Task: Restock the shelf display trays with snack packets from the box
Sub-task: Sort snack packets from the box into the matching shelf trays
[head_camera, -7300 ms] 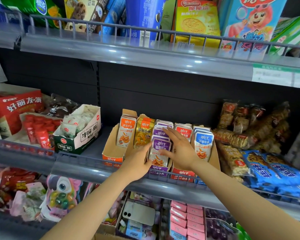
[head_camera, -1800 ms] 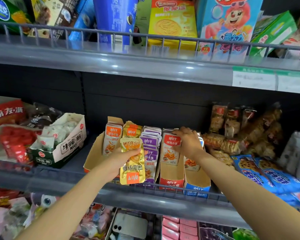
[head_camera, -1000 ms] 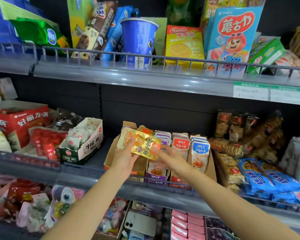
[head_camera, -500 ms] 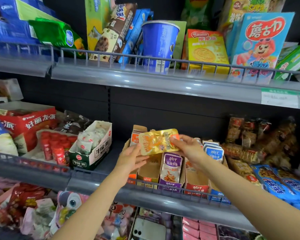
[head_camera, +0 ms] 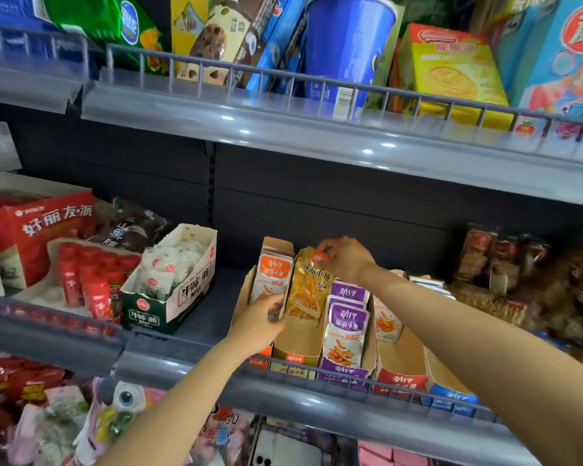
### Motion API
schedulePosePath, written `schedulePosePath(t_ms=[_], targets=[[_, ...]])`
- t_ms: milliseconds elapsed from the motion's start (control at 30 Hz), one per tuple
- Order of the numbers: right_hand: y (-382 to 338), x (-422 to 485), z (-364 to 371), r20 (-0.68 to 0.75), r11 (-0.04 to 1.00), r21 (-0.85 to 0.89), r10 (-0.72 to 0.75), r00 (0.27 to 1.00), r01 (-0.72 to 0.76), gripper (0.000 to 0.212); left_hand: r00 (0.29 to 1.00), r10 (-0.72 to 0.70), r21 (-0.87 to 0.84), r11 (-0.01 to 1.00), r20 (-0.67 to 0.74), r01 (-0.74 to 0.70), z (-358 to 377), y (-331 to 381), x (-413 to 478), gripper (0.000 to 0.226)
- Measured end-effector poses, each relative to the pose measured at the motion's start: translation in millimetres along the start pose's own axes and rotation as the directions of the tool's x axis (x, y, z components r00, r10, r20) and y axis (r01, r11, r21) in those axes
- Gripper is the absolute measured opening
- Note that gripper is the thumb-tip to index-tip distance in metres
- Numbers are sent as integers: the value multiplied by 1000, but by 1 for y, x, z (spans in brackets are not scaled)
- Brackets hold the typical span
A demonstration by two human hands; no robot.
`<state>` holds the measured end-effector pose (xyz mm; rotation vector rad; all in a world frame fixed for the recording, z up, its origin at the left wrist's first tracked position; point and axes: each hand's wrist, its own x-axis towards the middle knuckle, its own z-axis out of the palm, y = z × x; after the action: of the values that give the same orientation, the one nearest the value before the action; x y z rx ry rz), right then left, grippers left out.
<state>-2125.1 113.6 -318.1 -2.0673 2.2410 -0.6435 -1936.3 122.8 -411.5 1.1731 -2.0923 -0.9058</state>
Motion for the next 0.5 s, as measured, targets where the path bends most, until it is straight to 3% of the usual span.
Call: schedulePosePath(t_ms=[300,500], targets=[[5,6,30,11,987,-138,-88,996,89,25,1000,14,-1,1000,3,-14,3,-7,4,49],[6,5,36,-70,988,-111,-118,991,110,21,1000,1,-1,1000,-3,-1,5,-5,2,47]])
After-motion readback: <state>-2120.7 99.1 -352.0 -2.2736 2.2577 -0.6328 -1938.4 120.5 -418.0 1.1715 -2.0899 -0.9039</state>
